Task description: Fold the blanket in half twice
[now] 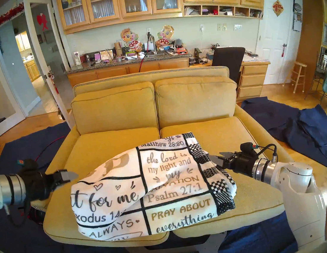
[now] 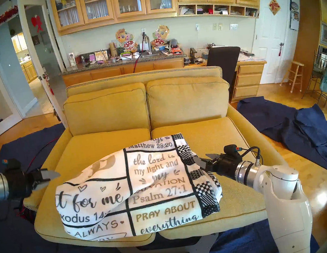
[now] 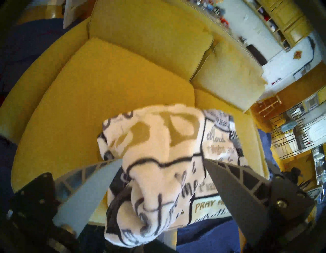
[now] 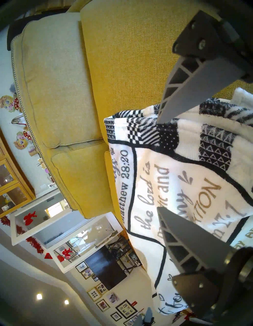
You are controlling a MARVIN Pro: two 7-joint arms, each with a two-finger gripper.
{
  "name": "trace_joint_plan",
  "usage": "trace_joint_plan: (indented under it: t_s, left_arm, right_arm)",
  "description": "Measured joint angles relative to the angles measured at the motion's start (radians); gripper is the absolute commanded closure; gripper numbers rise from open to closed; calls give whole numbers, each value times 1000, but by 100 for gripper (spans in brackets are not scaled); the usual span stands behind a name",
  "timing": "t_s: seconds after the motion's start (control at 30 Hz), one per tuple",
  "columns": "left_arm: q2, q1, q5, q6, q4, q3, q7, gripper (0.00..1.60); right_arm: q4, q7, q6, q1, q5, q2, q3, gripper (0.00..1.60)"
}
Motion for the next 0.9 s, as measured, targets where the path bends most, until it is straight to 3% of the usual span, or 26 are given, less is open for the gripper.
trace_joint_plan:
  t_s: [0.27,0.53,0.9]
  left_arm:
    - [66,-13,-50,0,46,-21,-39,0]
    - [132,79,-123,0,77,-39,-21,0]
    - [147,215,-103,0,93,-88,17,0]
  right_arm:
    - [-1,0,-2,-1,0,-1,2,0]
    - [3,0,-8,-2,-1,-3,3,0]
    - [8,6,-24,-9,-1,-8,7,0]
